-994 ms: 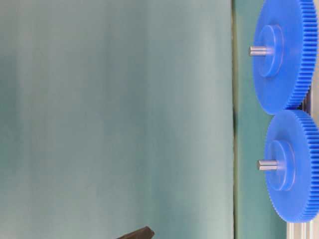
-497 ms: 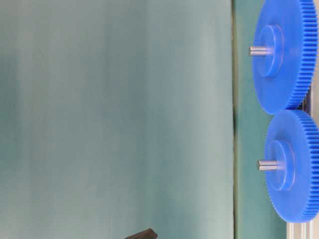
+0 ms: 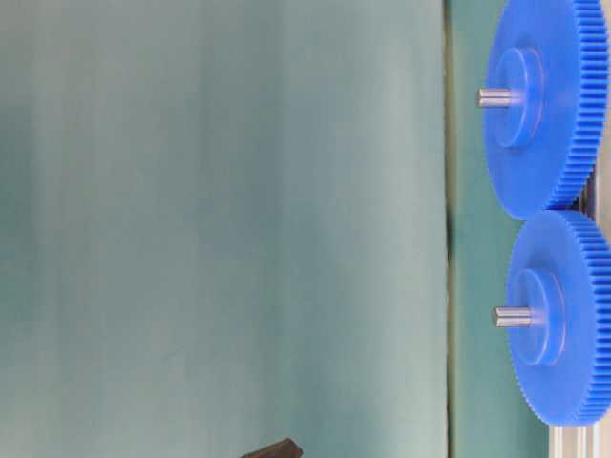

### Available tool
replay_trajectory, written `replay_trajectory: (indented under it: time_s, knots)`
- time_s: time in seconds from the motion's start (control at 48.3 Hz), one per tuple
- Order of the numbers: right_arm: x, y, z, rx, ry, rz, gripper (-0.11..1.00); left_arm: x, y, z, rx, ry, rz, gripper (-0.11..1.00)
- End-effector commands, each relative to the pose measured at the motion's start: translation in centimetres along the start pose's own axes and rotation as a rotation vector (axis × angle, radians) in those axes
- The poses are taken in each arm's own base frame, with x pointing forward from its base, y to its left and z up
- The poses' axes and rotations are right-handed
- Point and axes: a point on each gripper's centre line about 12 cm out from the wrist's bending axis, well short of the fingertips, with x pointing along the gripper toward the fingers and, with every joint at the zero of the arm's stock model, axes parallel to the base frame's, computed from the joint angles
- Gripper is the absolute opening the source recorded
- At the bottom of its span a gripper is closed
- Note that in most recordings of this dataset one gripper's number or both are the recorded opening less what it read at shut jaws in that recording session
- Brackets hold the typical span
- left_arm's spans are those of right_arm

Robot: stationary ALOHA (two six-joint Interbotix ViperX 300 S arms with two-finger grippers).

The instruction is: Insert the small gear onto the shaft.

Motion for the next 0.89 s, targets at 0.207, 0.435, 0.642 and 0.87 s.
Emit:
replay_trajectory:
  time_s: [0.207,0.435,0.642,0.87]
  knots:
    - [0.02,0.06,0.4,0.009,-0.008,0.002,0.27,-0.3,-0.04,0.68,0.001,-0.026,-0.001,0.85]
    - [0.03,0.06,0.34,0.01,-0.006,0.002,0.27,-0.37,-0.09,0.66,-0.002,-0.028,-0.003,0.85]
    - [0.02,0.06,0.45,0.009,-0.012,0.003,0.27,-0.22,-0.13,0.35,-0.001,-0.017,-0.004,0.85]
    - [0.01,0.07,0.53,0.009,-0.015,0.003,0.27,-0.13,-0.2,0.14,0.004,-0.011,-0.006,0.85]
